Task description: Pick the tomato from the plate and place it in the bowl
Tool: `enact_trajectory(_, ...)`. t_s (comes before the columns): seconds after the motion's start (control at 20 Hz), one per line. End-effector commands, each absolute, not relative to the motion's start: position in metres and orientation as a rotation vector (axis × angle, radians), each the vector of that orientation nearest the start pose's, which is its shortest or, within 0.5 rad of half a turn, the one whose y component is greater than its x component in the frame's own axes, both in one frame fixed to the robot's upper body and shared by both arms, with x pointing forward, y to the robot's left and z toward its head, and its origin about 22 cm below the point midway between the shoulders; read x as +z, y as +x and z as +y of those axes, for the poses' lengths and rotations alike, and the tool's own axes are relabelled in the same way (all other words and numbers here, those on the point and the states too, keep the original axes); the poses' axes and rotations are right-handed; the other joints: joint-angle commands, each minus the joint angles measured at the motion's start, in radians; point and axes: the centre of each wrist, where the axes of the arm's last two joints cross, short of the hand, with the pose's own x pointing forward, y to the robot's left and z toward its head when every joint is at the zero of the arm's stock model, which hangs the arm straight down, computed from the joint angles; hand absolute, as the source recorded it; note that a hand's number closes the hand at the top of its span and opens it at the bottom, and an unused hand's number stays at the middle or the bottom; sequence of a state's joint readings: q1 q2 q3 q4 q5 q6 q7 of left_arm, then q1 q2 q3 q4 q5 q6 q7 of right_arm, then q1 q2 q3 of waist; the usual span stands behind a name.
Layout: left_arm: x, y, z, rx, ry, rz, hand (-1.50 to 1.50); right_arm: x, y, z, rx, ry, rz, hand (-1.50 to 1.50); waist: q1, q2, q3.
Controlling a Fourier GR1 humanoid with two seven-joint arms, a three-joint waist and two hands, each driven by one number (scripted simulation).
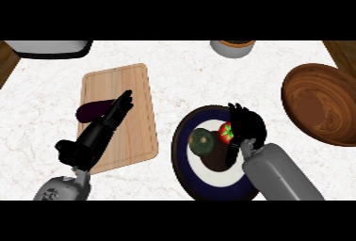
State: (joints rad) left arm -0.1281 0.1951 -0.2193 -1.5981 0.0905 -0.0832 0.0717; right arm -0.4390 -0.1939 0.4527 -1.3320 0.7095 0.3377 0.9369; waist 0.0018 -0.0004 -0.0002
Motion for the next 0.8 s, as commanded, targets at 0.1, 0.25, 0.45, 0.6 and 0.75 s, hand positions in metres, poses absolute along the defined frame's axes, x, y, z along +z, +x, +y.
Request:
enact_trajectory(0.1, 0.048, 0.277, 0.184, -0.363, -0.179, -1.576, 0.0, 0.034, 0.312, -0.148, 1.069, -0.801, -0.74, 1.5, -0.002, 0.001, 0.0)
enact_trajectory(0.25, 0.029, 0.252, 0.215, -0.387, -0.175, -1.587, 0.0, 0.009, 0.316, -0.153, 1.15, -0.845, -0.811, 1.5, 0.006, 0.001, 0.0)
enact_trajectory(0.45, 0.034, 0.262, 0.212, -0.4, -0.164, -1.587, 0.0, 0.029, 0.341, -0.153, 1.117, -0.872, -0.835, 1.5, 0.004, 0.001, 0.0)
enact_trajectory(0.6, 0.04, 0.276, 0.212, -0.367, -0.175, -1.598, 0.0, 0.026, 0.321, -0.139, 1.103, -0.892, -0.876, 1.5, -0.001, 0.0, 0.0)
enact_trajectory(0.75, 0.039, 0.276, 0.212, -0.381, -0.163, -1.585, 0.0, 0.031, 0.33, -0.149, 1.154, -0.87, -0.892, 1.5, 0.0, 0.001, 0.0)
